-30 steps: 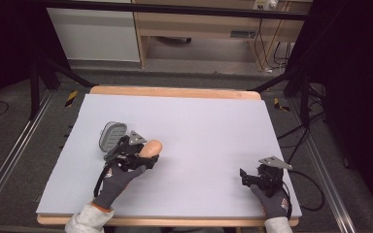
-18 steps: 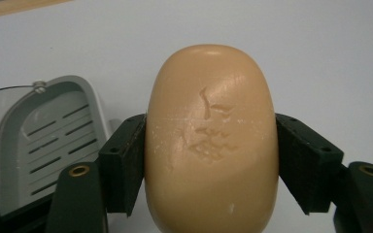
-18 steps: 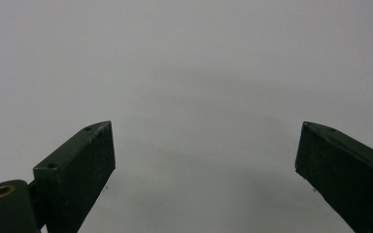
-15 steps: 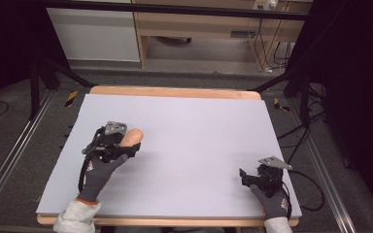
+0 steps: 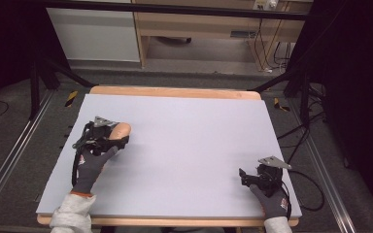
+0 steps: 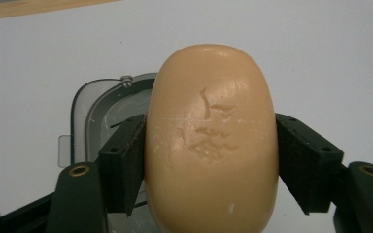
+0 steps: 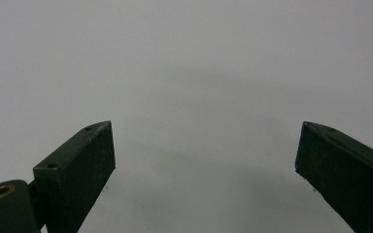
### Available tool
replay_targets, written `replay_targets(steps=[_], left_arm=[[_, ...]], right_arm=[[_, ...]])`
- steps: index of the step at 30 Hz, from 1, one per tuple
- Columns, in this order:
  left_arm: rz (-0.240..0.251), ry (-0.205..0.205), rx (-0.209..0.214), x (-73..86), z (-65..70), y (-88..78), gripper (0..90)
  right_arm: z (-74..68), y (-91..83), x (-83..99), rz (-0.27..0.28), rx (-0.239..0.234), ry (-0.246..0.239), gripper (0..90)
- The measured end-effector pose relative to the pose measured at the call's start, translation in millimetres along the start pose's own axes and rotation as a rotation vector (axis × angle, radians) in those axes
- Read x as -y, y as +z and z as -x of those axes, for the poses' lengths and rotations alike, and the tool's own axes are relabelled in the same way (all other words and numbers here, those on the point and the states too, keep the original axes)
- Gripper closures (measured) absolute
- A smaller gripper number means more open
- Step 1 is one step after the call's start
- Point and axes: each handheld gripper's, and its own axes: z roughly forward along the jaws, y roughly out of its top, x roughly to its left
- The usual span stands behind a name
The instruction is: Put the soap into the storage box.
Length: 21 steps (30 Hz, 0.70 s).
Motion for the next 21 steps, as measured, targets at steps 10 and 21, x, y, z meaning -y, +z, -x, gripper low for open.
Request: replay_targets(steps=[10,21], left_arm=[[-0.026,-0.024,-0.036,4.3,-14.9,12.6,31.4],[-0.043,-0.036,-0.061,9.3,-20.9,21.3,31.4]], right_arm=[[-0.4,0.6,-0.2,-0.005,0.0,0.002,7.4],[-0.5,1.4,0.1,-0.009,-0.001,0.001,7.4]])
